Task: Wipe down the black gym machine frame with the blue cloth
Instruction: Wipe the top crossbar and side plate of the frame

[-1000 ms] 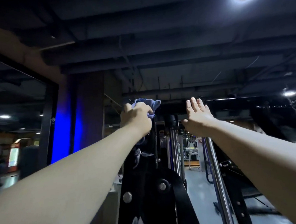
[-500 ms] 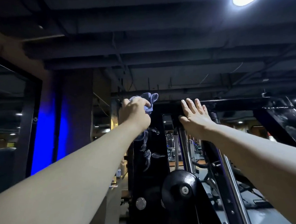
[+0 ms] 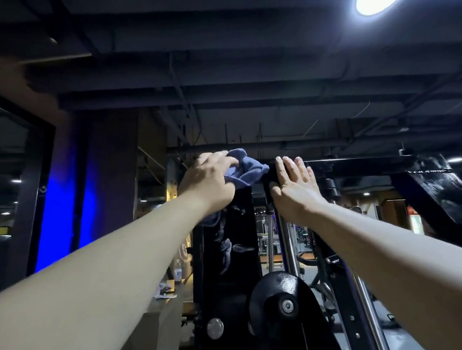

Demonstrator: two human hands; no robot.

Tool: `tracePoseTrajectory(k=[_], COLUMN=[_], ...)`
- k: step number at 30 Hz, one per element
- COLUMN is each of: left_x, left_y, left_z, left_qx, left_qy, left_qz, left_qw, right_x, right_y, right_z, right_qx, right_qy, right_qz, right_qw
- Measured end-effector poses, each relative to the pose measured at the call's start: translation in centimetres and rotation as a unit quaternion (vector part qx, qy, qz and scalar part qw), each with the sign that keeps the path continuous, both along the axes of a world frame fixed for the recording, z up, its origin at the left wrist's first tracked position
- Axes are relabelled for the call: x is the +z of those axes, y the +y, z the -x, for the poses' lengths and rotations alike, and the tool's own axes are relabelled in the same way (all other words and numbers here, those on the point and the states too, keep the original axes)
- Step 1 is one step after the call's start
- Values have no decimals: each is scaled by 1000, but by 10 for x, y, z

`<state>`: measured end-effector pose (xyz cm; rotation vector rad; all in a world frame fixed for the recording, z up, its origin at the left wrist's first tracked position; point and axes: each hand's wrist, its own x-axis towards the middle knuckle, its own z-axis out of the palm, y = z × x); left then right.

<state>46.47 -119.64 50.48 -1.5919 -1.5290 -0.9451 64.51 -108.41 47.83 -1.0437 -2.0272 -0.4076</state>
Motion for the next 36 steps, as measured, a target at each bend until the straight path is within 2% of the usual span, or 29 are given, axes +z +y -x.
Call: tracePoseTrajectory(k=[2,6,9,16,19,23,25,27,30,31,32,36], left_x=[0,-20,-26,3,-19,-40,-34,-22,-12,-14,-19,-31], left_y=[6,-6,-12,8,4,-7,-7,-2,11,15,18,9], left_z=[-7,-1,15,4,0,22,35,36,7,-5,-16,-16], left_qx=[-7,-66,-60,-7,-30,-77,-70,-58,-9,14,22,-32], left_qy=[-15,69,96,-53,12,142,161,101,-66,-83,-68,102], left_qz=[-2,28,35,-37,-39,16,16,-24,-90,-96,-83,36], left_qw=[1000,995,993,998,999,987,984,993,994,992,994,994], right_x=[-2,0,-4,-10,-11,-12,-12,-15,-19,-18,-17,-9], right_y=[1,2,4,3,1,3,2,-1,-2,-1,-1,0], right_z=[2,-4,-1,6,8,0,-2,-1,-1,-2,-4,-16], right_qx=[3,-12,-14,-3,3,10,14,22,34,34,33,45], right_qy=[2,-17,-16,-7,-3,-27,-31,-24,-18,-18,-21,-40], right_qz=[-10,-6,-3,-11,-17,-23,-20,-19,-23,-25,-26,-28], right_qw=[1000,1000,1000,1000,1000,999,999,999,999,999,999,998])
